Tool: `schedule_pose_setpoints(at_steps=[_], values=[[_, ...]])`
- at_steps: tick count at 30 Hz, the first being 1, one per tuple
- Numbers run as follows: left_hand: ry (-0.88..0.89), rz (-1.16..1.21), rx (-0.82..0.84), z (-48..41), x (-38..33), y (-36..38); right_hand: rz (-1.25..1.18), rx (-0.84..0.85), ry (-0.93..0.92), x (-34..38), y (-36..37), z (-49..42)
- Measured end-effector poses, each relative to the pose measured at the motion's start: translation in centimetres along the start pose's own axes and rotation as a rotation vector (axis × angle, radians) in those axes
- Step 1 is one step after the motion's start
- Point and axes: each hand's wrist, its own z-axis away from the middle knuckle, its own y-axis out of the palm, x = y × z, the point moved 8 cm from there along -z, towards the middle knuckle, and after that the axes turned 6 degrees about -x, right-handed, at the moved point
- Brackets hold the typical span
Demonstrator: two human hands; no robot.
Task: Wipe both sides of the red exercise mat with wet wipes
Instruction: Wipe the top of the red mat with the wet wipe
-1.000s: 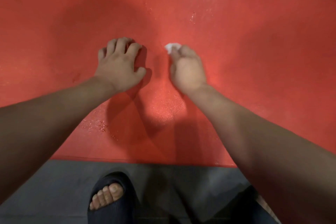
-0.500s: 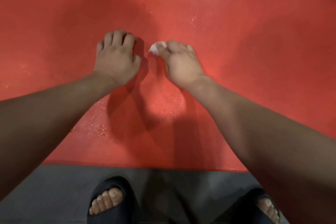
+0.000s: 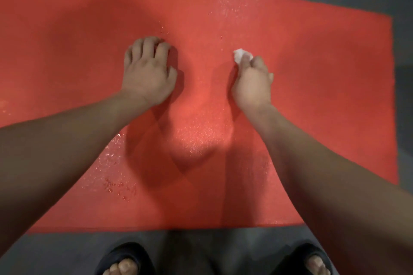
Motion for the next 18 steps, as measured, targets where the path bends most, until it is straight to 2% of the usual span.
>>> schedule_pose_setpoints(at_steps=[4, 5, 7, 10, 11, 13, 16, 17, 18], values=[[-0.046, -0.025, -0.019, -0.9, -0.2, 0.7, 0.003, 0.021, -0.534, 6.7, 0.8, 4.2], [-0.069, -0.033, -0.033, -1.0, -0.3, 0.7, 0.005, 0.011, -0.602, 6.8, 0.5, 3.9], [-0.103, -0.060, -0.055, -1.2, -0.6, 0.8, 0.049, -0.002, -0.491, 4.5, -0.3, 1.2], [-0.207, -0.041, -0.090, -1.8, -0.4, 0.8, 0.087, -0.007, -0.071, -0.7, -0.8, -2.6], [-0.237, -0.024, -0.111, -1.8, -0.3, 0.8, 0.045, 0.000, -0.033, -0.3, -0.8, -2.6], [-0.233, -0.055, -0.174, -1.2, -0.2, 1.2, -0.049, 0.025, -0.170, 3.1, -0.1, -1.0], [-0.198, -0.134, -0.256, -0.7, -0.4, 1.6, -0.041, 0.051, -0.589, 7.4, 0.6, 2.3], [-0.198, -0.141, -0.266, -0.7, -0.4, 1.7, -0.028, 0.035, -0.638, 7.1, 0.3, 1.8], [-0.197, -0.143, -0.273, -0.8, -0.4, 1.7, -0.004, 0.024, -0.613, 6.1, 0.2, 0.3]])
